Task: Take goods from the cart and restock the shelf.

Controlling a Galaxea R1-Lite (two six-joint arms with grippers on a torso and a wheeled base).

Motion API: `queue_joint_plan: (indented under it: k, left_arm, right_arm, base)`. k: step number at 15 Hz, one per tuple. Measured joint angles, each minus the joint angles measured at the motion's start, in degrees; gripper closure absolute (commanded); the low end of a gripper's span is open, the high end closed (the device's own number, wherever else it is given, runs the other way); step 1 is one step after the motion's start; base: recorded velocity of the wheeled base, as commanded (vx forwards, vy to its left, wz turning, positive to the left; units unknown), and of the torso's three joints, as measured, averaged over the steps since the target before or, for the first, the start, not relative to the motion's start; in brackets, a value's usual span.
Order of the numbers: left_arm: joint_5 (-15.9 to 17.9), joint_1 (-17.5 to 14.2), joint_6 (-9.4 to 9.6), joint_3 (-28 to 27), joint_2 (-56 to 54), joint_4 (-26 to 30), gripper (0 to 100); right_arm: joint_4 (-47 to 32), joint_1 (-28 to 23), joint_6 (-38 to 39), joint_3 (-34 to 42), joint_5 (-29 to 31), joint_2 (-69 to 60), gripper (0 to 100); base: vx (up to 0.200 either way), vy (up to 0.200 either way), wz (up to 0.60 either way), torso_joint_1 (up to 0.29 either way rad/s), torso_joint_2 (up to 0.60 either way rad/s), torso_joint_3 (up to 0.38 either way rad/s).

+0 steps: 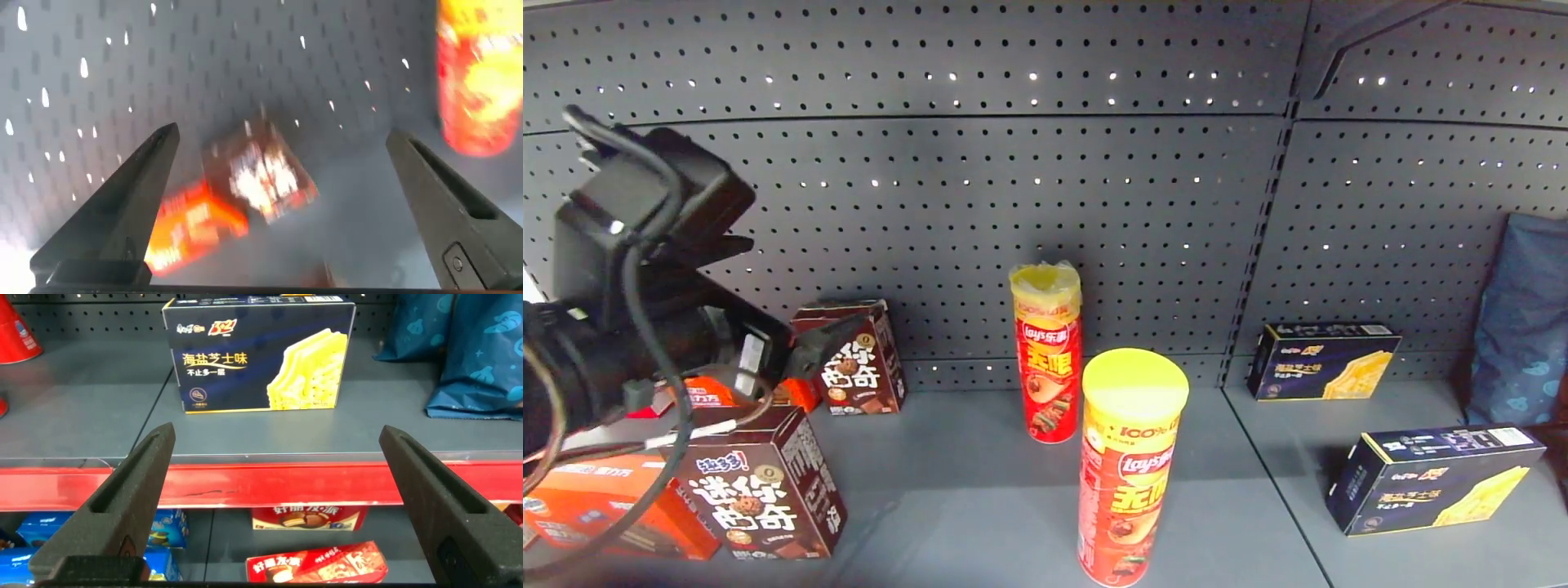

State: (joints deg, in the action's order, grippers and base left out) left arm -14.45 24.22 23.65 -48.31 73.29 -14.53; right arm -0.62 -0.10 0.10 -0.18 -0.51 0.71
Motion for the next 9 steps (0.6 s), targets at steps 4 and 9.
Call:
queue_joint_plan:
  k: [4, 9]
  left_arm:
    - [-1.2, 0.0, 3.06, -3.4, 13.2, -6.4, 0]
    - [-3.1, 1.0, 1.91, -6.4, 23.0, -8.6, 0]
  right_arm:
    - [0.0, 0.0, 0.0, 0.0, 0.0, 0.0, 0]
    - [0.0, 0.0, 0.0, 0.0, 0.0, 0.0, 0]
  base:
    - [0.000, 0.000, 0.00, 0.000, 0.00, 0.000]
    - [0.000, 0.000, 0.00, 0.000, 0.00, 0.000]
